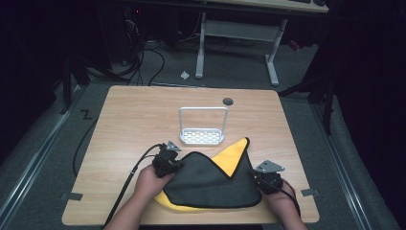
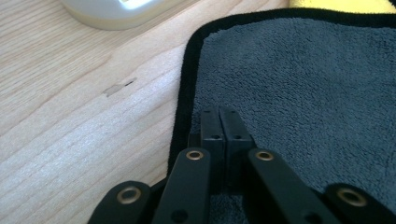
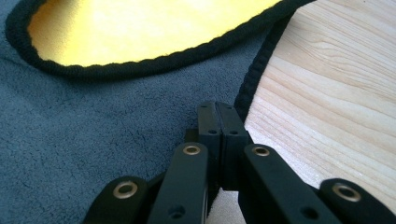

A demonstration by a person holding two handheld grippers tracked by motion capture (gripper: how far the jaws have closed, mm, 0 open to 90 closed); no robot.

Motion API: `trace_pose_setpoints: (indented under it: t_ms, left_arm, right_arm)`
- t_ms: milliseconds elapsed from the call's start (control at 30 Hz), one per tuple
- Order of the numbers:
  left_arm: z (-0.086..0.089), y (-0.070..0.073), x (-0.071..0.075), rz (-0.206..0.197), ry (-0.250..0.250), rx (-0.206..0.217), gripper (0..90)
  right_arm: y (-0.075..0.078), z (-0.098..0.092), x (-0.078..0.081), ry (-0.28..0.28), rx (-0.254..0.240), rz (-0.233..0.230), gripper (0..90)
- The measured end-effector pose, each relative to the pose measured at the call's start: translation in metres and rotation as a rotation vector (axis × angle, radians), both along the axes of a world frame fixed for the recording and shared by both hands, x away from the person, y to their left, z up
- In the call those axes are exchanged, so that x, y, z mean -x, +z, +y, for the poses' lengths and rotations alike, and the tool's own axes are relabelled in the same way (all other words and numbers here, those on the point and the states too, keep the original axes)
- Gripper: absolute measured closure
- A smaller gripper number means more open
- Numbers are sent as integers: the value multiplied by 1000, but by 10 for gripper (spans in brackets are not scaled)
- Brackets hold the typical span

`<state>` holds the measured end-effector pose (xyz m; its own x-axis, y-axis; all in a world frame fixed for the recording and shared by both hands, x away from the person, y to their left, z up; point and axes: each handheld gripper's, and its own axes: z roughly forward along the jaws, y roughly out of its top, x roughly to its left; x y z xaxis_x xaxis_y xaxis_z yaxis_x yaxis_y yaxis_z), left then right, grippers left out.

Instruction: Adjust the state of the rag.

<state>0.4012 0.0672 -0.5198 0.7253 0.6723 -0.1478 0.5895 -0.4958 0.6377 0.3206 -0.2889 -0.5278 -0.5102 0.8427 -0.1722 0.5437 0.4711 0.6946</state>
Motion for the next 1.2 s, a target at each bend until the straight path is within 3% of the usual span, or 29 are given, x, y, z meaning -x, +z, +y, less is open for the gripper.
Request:
trace_pose_setpoints:
  t_ms: [133,433,667,700,733,833,867,900,967,1000,1033,1100,1167,1200]
  left_arm:
    - [14,-3,7,-30,54,16,899]
    - [76,-9,21,-82,275,49,899]
    - [97,-9,25,-110,363,29,897]
    - [99,-8,27,-111,373,41,849]
    - [100,-3,34,-127,368,78,776]
    - [91,3,48,-136,288,131,749]
    - [91,3,48,-136,288,131,737]
    - [85,2,52,-136,259,121,737]
    - [78,-1,54,-135,221,88,720]
    - [76,-5,53,-123,211,81,717]
    - [77,-8,52,-107,212,91,713]
    - [77,-10,52,-88,212,100,713]
    - [77,-12,55,-91,200,108,710]
    - [77,-11,57,-86,190,109,707]
  right_arm:
    - [0,2,-1,1,0,-1,900]
    - [0,2,5,-9,-12,10,900]
    - [2,0,21,-10,-27,31,890]
    - [2,0,22,-6,-30,33,873]
    - [6,2,22,-13,-36,12,846]
    - [11,8,15,3,-62,-25,787]
    - [12,13,7,0,-65,-27,769]
    - [12,13,7,0,-65,-27,769]
    - [13,20,-8,-7,-67,-30,745]
    - [12,25,-23,-31,-57,-34,733]
    - [11,26,-28,-44,-52,-31,735]
    - [10,26,-33,-57,-58,-21,736]
    - [4,25,-36,-61,-39,30,738]
    - [1,25,-32,-54,-34,18,745]
